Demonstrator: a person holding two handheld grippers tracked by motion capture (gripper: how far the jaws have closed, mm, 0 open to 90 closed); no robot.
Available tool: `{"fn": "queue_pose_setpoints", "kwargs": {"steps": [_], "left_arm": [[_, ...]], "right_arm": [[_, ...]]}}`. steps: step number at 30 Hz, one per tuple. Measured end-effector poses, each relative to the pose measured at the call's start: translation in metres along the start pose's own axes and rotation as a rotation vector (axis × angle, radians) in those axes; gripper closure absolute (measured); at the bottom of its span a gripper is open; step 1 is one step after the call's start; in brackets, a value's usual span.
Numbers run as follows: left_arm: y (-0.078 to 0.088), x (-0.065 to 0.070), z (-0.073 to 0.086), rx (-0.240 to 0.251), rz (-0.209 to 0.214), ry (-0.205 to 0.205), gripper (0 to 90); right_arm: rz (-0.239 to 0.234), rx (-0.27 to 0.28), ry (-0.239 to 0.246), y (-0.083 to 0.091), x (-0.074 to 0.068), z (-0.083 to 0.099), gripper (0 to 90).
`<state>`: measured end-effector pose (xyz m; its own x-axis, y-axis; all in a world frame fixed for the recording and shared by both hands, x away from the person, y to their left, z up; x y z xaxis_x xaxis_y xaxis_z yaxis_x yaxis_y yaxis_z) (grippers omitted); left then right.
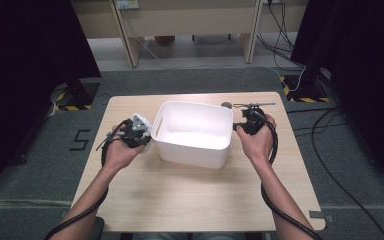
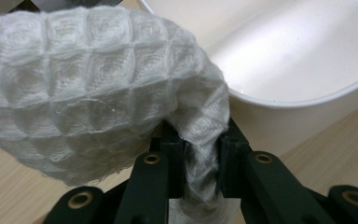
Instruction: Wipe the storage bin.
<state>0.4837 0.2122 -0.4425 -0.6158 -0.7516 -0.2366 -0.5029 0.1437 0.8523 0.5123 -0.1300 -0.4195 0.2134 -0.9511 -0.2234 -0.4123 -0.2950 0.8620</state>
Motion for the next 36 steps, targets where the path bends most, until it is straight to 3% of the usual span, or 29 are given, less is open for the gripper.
{"fn": "queue_pose_setpoints", "kwargs": {"steps": [4, 10, 14, 18, 21, 25, 30, 36], "left_arm": [[0.003, 0.004, 0.001, 0.0, 0.001, 0.002, 76.1], [0.01, 0.012, 0.002, 0.011, 0.002, -0.013, 76.1], [0.01, 0.014, 0.002, 0.011, -0.002, -0.019, 76.0], [0.011, 0.015, 0.002, 0.012, 0.008, -0.025, 76.0], [0.011, 0.018, 0.003, 0.017, 0.016, -0.028, 76.0], [0.013, 0.023, 0.003, 0.018, 0.019, -0.035, 76.0], [0.018, 0.031, 0.006, 0.022, 0.03, -0.053, 75.9], [0.027, 0.045, 0.013, 0.027, 0.036, -0.055, 76.0]], "right_arm": [[-0.022, 0.035, 0.006, 0.015, -0.006, 0.001, 71.4], [-0.057, 0.01, 0.023, 0.016, -0.017, 0.015, 71.7], [-0.011, -0.017, 0.049, 0.013, -0.021, 0.021, 74.8], [-0.023, -0.038, 0.035, 0.009, -0.018, 0.021, 77.9], [0.018, -0.031, 0.054, 0.006, -0.017, 0.016, 79.4], [0.031, -0.022, 0.061, 0.001, -0.013, 0.005, 81.3], [0.019, 0.0, 0.062, -0.004, -0.01, -0.004, 73.0], [0.018, 0.01, 0.064, 0.001, -0.012, 0.01, 70.4]]}}
Point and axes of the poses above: each handheld gripper's, and its own axes: y roughly backward along the jaws, z roughly out of its underside, x roughly to its right, the point moved 6 cm from there along -y, roughly forward along the jaws, and after that the axes turned 15 degrees about -x, right-handed, at the moved point
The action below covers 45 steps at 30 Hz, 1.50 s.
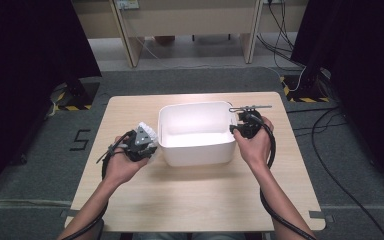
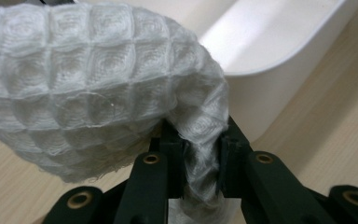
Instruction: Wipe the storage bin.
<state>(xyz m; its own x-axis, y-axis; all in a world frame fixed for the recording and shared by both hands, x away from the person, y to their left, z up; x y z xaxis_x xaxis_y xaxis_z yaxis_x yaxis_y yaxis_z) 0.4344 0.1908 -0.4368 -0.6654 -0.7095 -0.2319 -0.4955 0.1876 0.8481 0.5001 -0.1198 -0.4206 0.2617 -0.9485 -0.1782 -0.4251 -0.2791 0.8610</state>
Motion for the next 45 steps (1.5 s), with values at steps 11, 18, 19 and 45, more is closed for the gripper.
{"fn": "queue_pose_setpoints", "kwargs": {"steps": [11, 18, 19, 45], "left_arm": [[0.007, 0.033, 0.0, 0.01, 0.073, -0.028, 76.0], [0.001, 0.033, -0.005, 0.006, 0.075, -0.005, 76.0], [0.0, 0.033, -0.005, 0.01, 0.074, -0.001, 76.1], [-0.015, 0.026, -0.011, -0.025, 0.07, 0.04, 76.2]], "right_arm": [[-0.003, 0.007, -0.007, -0.002, 0.001, 0.011, 73.9], [-0.004, 0.004, -0.001, -0.006, 0.0, 0.013, 74.2], [-0.004, 0.005, -0.001, -0.006, 0.0, 0.013, 74.3], [0.013, 0.027, 0.019, -0.011, -0.006, 0.012, 73.7]]}}
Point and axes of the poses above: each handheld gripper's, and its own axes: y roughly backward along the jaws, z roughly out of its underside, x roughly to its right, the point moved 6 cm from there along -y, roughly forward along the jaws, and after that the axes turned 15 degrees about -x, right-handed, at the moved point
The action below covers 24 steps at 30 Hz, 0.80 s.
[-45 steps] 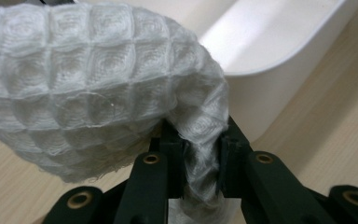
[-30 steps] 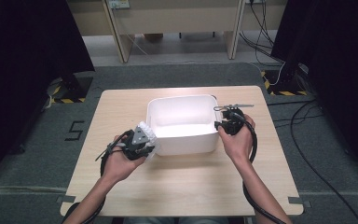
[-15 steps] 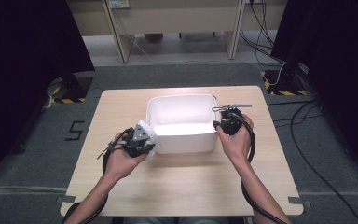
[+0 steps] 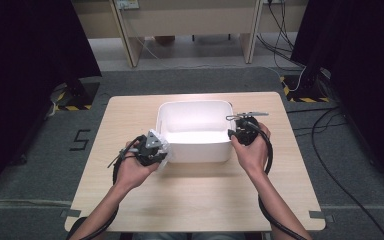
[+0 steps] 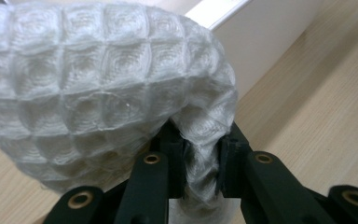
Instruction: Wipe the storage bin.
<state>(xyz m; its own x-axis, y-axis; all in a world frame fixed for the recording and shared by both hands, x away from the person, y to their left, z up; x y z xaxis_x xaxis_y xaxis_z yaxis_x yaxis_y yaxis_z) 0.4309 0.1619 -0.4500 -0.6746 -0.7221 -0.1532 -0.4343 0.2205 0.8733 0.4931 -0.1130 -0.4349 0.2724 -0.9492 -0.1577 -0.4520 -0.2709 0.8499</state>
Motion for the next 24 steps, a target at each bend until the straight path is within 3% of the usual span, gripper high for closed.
{"fn": "queue_pose_setpoints", "kwargs": {"steps": [24], "left_arm": [[-0.027, 0.004, 0.005, -0.036, 0.013, 0.013, 76.3]], "right_arm": [[-0.002, 0.003, 0.006, -0.001, -0.001, 0.0, 72.5]]}}
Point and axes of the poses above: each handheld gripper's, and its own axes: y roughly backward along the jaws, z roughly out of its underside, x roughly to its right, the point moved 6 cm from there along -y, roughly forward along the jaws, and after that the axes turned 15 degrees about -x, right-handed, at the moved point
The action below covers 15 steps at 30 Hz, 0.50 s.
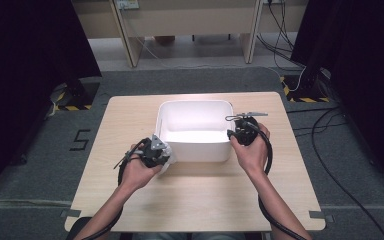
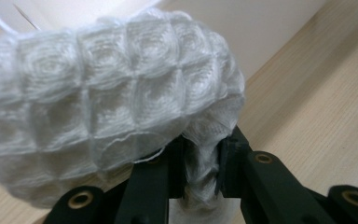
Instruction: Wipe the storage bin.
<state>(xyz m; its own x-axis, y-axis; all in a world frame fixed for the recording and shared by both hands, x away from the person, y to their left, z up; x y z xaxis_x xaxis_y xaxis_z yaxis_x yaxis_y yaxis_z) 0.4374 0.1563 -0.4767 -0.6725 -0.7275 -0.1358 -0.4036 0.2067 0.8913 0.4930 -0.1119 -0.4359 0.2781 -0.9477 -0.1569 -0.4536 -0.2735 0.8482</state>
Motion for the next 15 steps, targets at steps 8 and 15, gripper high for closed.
{"fn": "queue_pose_setpoints", "kwargs": {"steps": [8, 15], "left_arm": [[-0.011, 0.001, 0.003, -0.015, 0.007, 0.002, 76.3], [-0.02, 0.001, 0.006, -0.022, 0.015, 0.0, 76.3]], "right_arm": [[-0.001, -0.001, -0.003, 0.0, -0.001, 0.001, 72.2], [0.002, 0.001, -0.002, -0.001, -0.001, 0.001, 72.0]]}}
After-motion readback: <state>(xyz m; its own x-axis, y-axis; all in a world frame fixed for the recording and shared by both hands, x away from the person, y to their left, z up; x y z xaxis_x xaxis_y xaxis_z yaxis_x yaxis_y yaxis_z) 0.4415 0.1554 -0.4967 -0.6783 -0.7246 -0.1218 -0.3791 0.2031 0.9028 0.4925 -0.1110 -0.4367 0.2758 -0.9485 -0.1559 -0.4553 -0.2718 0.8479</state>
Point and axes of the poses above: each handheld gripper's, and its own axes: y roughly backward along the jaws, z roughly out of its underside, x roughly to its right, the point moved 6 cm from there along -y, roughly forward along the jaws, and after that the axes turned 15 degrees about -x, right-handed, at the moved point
